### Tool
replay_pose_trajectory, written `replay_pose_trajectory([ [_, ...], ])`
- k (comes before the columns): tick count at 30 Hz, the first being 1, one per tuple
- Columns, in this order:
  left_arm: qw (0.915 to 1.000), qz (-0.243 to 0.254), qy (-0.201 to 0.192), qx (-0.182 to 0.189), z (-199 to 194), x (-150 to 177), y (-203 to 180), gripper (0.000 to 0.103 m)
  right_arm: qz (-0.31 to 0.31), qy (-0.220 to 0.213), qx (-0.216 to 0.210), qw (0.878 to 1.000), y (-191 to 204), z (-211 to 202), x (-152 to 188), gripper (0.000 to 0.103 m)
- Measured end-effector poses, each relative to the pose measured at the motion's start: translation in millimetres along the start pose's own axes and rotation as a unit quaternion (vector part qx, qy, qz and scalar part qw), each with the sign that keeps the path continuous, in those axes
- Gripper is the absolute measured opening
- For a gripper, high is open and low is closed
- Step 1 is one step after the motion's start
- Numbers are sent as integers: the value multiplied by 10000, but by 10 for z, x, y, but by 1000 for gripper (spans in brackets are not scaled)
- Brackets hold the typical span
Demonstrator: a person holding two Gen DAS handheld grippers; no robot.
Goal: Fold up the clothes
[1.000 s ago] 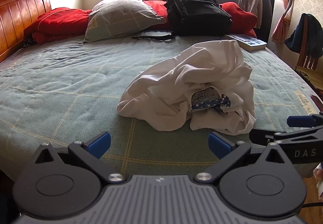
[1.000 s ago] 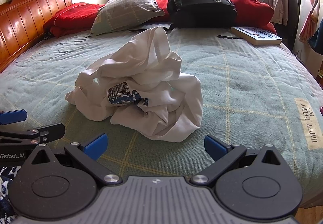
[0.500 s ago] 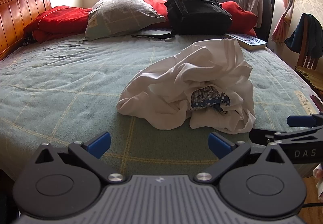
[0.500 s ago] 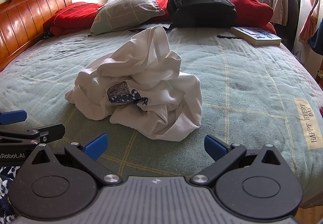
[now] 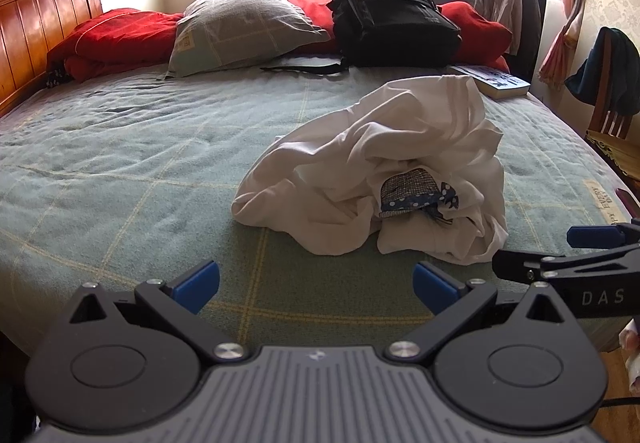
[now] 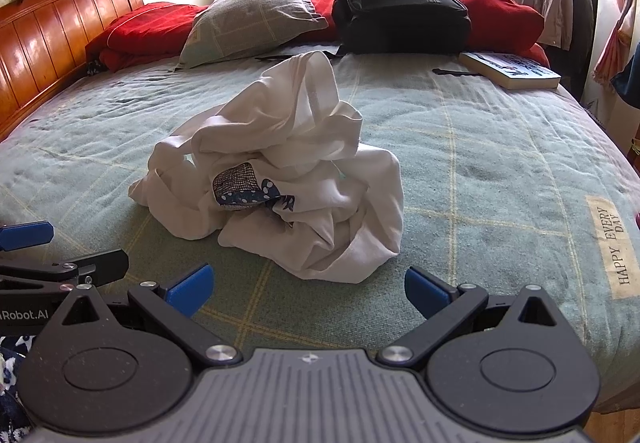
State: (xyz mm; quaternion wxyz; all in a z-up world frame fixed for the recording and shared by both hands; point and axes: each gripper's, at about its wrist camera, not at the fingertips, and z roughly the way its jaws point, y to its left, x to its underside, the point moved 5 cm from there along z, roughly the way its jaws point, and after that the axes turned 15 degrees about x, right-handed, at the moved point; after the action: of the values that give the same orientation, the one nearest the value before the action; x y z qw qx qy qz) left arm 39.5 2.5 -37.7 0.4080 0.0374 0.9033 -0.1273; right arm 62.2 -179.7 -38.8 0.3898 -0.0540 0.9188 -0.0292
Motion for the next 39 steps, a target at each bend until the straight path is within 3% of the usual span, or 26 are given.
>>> replay_pose_trajectory([
  [39, 10000, -39, 19, -15, 142, -12, 40, 102, -129, 150, -24, 9998, 48, 200, -54, 103],
])
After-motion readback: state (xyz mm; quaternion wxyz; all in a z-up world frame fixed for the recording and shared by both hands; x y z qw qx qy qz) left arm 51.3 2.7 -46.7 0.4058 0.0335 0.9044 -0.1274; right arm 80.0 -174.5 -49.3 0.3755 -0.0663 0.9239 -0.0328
